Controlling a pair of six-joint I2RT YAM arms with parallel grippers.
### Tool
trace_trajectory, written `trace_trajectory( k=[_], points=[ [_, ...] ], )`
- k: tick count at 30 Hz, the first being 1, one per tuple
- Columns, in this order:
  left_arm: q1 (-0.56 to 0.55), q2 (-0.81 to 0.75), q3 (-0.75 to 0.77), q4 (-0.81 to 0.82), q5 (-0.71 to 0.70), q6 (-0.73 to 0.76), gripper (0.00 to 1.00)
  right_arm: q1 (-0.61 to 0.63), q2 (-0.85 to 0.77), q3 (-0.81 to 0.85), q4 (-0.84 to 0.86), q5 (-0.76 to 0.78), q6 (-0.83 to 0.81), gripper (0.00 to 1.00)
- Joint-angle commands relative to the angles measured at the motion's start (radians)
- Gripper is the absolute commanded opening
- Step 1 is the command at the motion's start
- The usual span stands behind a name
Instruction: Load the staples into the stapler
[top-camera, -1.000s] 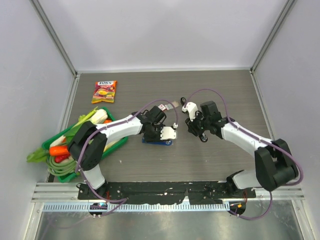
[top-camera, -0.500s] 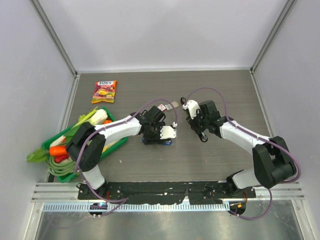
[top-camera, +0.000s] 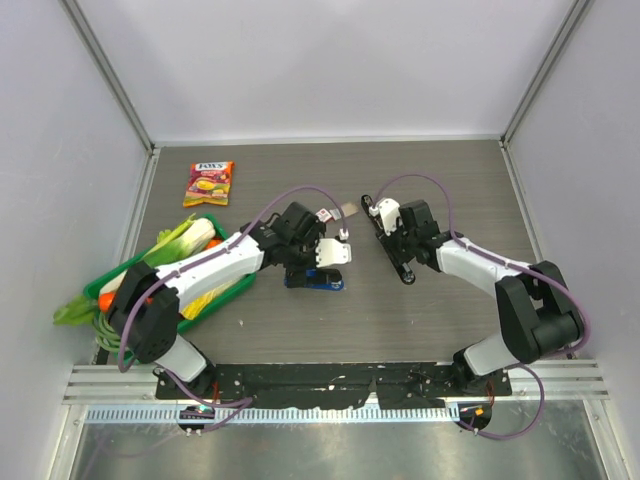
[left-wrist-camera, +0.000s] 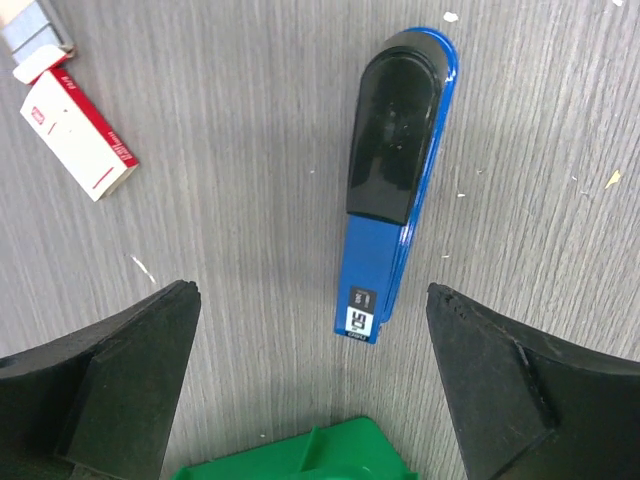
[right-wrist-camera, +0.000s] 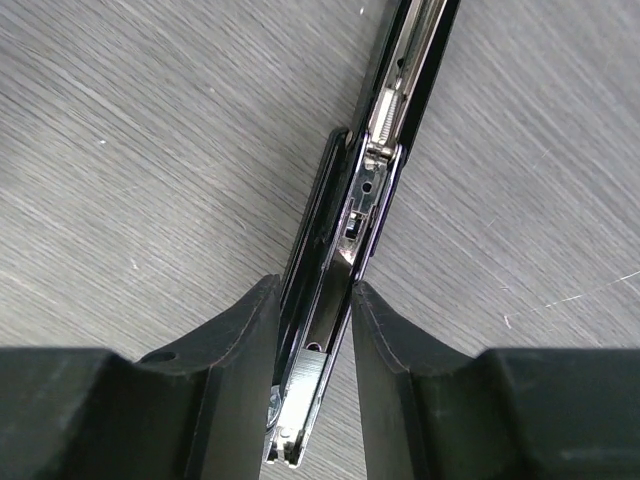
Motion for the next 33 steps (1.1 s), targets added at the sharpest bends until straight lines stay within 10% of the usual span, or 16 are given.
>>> trace_trajectory(
  k=[1, 33],
  points=[
    [0.033, -0.077, -0.002, 0.040, 0.051, -0.042, 1.00, -0.002, 0.030, 0.028, 0.023, 0.050, 0.011, 0.40],
    [0.285, -0.111, -0.027, 0.273, 0.340, -0.206, 1.00, -0.035, -0.028, 0.025, 0.000, -0.026, 0.003, 0.01]
  ],
)
